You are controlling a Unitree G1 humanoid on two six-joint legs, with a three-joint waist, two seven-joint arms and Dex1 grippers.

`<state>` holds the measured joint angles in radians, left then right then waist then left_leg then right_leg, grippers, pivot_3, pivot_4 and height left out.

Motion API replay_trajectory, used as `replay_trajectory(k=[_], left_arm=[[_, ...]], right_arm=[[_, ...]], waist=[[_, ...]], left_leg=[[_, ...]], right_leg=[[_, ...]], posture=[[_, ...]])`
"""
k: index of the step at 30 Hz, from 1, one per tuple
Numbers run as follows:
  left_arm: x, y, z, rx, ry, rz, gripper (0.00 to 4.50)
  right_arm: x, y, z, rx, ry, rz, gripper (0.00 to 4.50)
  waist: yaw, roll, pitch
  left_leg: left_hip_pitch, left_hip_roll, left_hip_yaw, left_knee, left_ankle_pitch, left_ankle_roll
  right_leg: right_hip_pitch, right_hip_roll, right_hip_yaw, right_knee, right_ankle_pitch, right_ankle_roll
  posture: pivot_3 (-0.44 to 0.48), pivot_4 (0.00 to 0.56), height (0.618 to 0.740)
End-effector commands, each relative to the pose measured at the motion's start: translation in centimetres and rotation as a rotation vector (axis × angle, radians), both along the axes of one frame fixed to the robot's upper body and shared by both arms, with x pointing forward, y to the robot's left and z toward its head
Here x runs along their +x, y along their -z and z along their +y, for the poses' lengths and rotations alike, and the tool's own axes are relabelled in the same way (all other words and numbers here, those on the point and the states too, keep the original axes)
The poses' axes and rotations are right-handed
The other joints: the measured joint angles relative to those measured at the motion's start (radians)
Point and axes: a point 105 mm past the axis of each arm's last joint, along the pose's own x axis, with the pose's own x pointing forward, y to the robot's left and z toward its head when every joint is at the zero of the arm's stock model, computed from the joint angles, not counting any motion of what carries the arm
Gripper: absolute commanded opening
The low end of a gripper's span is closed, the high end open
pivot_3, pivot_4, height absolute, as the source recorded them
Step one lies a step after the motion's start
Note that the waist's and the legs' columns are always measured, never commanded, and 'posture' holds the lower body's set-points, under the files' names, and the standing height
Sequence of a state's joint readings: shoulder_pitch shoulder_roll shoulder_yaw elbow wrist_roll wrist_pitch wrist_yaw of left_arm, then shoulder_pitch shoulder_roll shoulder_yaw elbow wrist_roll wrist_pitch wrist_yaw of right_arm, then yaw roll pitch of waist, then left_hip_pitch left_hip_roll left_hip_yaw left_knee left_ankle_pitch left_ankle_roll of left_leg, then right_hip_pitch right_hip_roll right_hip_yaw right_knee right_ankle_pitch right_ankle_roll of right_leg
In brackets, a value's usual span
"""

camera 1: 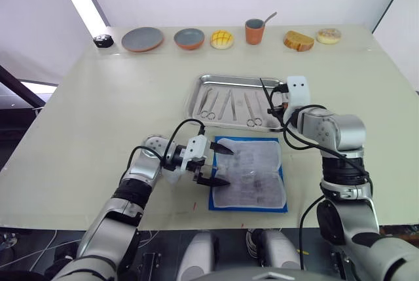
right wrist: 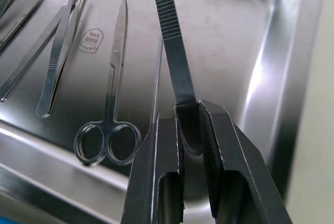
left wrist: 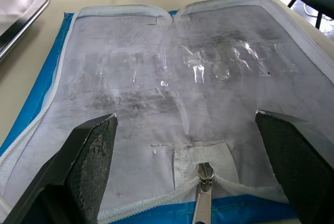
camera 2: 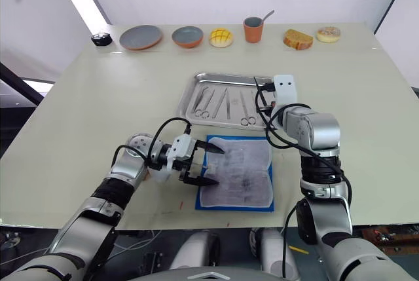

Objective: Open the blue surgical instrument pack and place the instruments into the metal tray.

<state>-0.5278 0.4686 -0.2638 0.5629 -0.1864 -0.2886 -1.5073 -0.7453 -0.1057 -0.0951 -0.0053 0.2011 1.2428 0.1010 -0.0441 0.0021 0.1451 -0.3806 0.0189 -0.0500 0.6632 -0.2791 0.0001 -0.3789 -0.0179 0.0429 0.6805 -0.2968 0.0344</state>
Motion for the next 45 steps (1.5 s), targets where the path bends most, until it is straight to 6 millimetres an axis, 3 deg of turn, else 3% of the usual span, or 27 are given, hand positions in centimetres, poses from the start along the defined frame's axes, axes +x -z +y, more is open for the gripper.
replay_trajectory(k=[1,8,25,26,28,32,34,39,45], left_arm=[[-1.1,3.0,0.9,0.073,-0.032,0.097,4.5],[-1.6,3.7,1.8,0.077,-0.041,0.105,4.5],[-1.4,3.7,1.3,0.073,-0.036,0.104,4.5],[-1.4,3.7,1.3,0.073,-0.036,0.104,4.5],[-1.4,3.7,1.3,0.072,-0.035,0.103,4.5],[-1.5,3.5,1.3,0.068,-0.036,0.103,4.5],[-1.4,3.3,1.3,0.057,-0.041,0.102,4.5],[-1.1,1.1,1.8,-0.042,-0.095,0.108,4.5],[-0.8,-3.2,2.5,-0.223,-0.232,0.14,4.5]], right_arm=[[0.7,-1.4,0.6,0.004,-0.007,-0.06,0.03],[1.0,-0.8,1.0,-0.002,-0.013,-0.051,0.03],[1.2,0.0,1.0,-0.007,-0.013,-0.035,0.03],[1.2,0.0,1.0,-0.006,-0.014,-0.035,0.99],[1.2,-0.2,1.0,-0.006,-0.015,-0.043,1.5],[0.8,-1.1,1.2,0.011,-0.036,-0.086,3.59],[0.4,-1.6,1.5,0.016,-0.072,-0.119,4.4],[-3.1,-4.2,2.8,0.057,-0.278,-0.331,4.4],[-7.6,-6.5,1.9,0.213,-0.444,-0.572,4.4]], waist=[[0.0,0.0,0.0],[-0.002,0.001,0.0],[-0.003,0.005,-0.003],[-0.003,0.005,-0.003],[-0.003,0.005,-0.003],[-0.002,0.005,-0.003],[-0.002,0.005,-0.003],[-0.007,0.005,-0.003],[-0.028,0.001,0.003]], left_leg=[[0.0,0.0,0.0,0.0,0.0,0.0],[0.0,0.0,0.0,0.0,0.0,0.0],[0.001,0.001,0.0,-0.001,0.0,0.0],[0.001,0.001,0.0,-0.001,0.0,0.0],[0.001,0.001,0.0,-0.001,0.0,0.0],[0.001,0.001,0.0,-0.002,0.0,0.0],[0.001,0.001,0.0,-0.002,0.0,0.0],[0.0,0.001,0.0,-0.004,0.0,0.0],[-0.001,0.003,0.001,-0.01,0.0,0.0]], right_leg=[[0.0,0.0,0.0,0.0,0.0,0.0],[0.0,0.0,0.0,0.0,0.0,0.0],[0.0,0.001,0.0,0.0,0.0,0.0],[0.0,0.001,0.0,0.0,0.0,0.0],[0.0,0.001,0.0,0.0,0.0,0.0],[0.0,0.001,0.0,0.0,0.0,0.0],[0.0,0.001,0.0,0.0,0.0,0.0],[-0.001,0.001,0.001,-0.003,0.0,0.0],[-0.004,0.001,0.002,-0.004,-0.001,-0.001]], posture=[[0.0,0.15,0.74],[0.0,0.15,0.74],[0.0,0.15,0.74],[0.0,0.15,0.74],[0.0,0.15,0.74],[0.0,0.15,0.74],[0.0,0.15,0.74],[0.0,0.15,0.74],[0.0,0.15,0.74]])
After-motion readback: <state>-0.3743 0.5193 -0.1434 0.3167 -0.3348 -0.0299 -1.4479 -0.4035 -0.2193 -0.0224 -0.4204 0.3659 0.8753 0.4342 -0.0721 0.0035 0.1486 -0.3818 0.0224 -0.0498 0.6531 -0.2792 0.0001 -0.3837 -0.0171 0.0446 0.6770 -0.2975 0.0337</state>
